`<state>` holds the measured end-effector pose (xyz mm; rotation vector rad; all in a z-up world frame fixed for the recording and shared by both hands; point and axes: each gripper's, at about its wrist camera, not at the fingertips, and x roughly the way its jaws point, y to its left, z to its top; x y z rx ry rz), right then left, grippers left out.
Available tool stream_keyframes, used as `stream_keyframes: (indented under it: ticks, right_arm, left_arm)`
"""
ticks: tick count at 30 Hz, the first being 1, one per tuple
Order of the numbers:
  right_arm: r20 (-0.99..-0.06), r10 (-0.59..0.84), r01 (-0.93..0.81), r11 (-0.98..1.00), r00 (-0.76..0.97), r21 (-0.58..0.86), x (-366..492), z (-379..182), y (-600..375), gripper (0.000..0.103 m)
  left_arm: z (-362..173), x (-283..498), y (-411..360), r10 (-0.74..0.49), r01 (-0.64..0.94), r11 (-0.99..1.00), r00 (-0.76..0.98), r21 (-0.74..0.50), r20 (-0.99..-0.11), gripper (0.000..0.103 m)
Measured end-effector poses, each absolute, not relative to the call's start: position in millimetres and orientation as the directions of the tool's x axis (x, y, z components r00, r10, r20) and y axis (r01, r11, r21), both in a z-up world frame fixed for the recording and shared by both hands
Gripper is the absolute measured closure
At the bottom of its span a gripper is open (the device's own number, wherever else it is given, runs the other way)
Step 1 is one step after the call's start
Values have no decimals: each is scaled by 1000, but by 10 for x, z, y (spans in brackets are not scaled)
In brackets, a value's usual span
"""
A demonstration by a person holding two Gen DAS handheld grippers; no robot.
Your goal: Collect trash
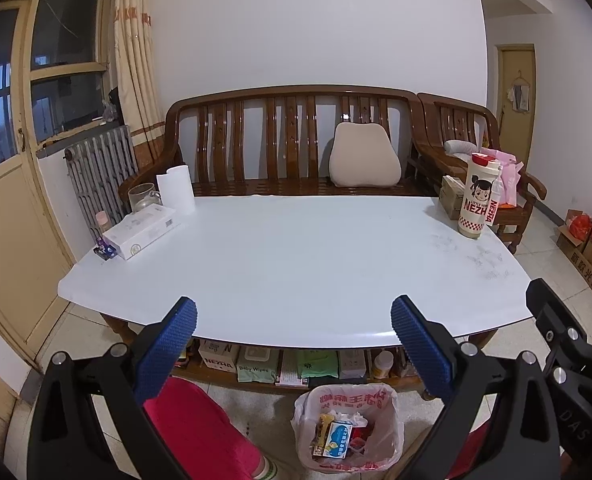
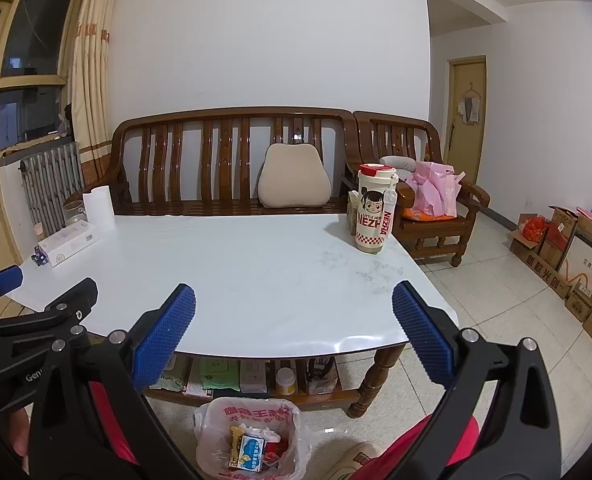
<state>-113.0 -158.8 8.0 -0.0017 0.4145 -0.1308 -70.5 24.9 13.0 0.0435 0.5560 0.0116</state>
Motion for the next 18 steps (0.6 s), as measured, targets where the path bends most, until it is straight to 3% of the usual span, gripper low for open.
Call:
stream_keyframes:
  ticks: [18]
  right_arm:
    - [-404, -135, 134, 990, 905, -33, -1132, 32, -1558, 7]
  left_arm:
    - [97, -681, 254, 21, 1, 999, 846, 41, -533, 8]
